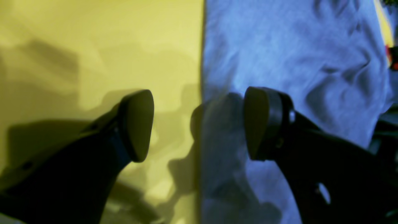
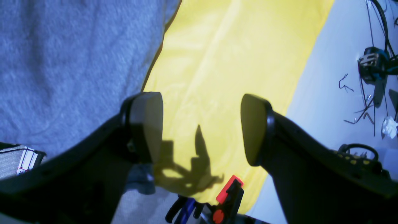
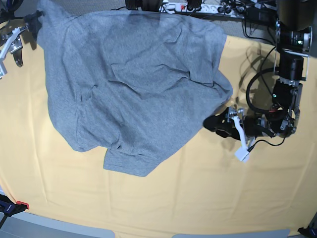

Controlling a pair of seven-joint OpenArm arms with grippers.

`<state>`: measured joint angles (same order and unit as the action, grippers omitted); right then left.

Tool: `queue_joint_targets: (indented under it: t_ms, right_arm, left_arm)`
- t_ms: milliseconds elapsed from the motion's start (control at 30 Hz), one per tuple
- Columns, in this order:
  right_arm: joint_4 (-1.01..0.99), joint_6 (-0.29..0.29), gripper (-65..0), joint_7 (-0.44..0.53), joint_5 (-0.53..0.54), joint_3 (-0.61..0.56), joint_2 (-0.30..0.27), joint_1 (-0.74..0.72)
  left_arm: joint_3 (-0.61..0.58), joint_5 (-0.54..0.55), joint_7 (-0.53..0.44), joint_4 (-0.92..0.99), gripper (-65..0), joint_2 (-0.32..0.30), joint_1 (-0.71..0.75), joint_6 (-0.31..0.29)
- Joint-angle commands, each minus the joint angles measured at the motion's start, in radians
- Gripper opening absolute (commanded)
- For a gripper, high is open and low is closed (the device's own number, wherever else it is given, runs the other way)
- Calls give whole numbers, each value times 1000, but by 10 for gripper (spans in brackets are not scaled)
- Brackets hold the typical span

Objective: Layout the t-shirt on the table in an organized manner, then fold the t-shirt properly
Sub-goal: 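Grasp the shirt hem corners with both grippers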

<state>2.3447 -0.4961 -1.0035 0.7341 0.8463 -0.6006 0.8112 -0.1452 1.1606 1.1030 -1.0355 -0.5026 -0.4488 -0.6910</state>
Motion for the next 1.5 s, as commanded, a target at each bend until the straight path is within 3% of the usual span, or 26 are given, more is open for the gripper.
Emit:
queue_joint_targets:
  t_ms: [0, 200, 367, 467, 500, 667, 800, 933, 1100, 1200, 1367, 1467]
  right_arm:
    - [11, 6, -243, 22, -1, 11, -15, 3]
    - [11, 6, -243, 26, -1, 11, -15, 2]
    - [11, 6, -243, 44, -1, 11, -15, 0]
    - [11, 6, -244, 43, 3, 11, -15, -30]
    - [11, 6, -244, 47, 8, 11, -15, -43]
    - [11, -9, -245, 100, 74, -13, -14, -149]
    - [7, -2, -245, 123, 74, -133, -14, -296]
    - [-156, -38, -245, 129, 74, -333, -9, -455]
    - [-375, -30, -245, 129, 23, -526, -9, -665]
    - [-523, -22, -245, 129, 42, -591, -5, -793]
    - [-804, -75, -245, 106, 99, -664, 45, -991]
    - [-964, -131, -245, 35, 200, -678, 79, -1092]
  left_arm:
    - [1, -1, 15, 0, -192, -2, -23, -7]
    - [-60, 34, 68, 9, -221, 26, -24, -7]
    - [-148, 131, 185, 9, -413, 26, -35, -7]
    - [-169, 122, 185, 9, -617, 26, -63, -7]
    - [-169, 123, 185, 9, -650, 23, -76, -7]
    - [-167, 126, 184, 9, -650, 3, -168, -7]
    - [-167, 132, 163, 9, -650, 2, -260, -7]
    - [-167, 134, 124, 9, -650, 5, -328, -7]
    - [-167, 138, 132, 9, -650, 24, -340, -7]
    - [-167, 138, 135, 9, -650, 26, -327, -7]
    - [-167, 138, 136, 9, -650, 26, -288, -7]
    - [-167, 138, 135, 9, -650, 26, -259, -7]
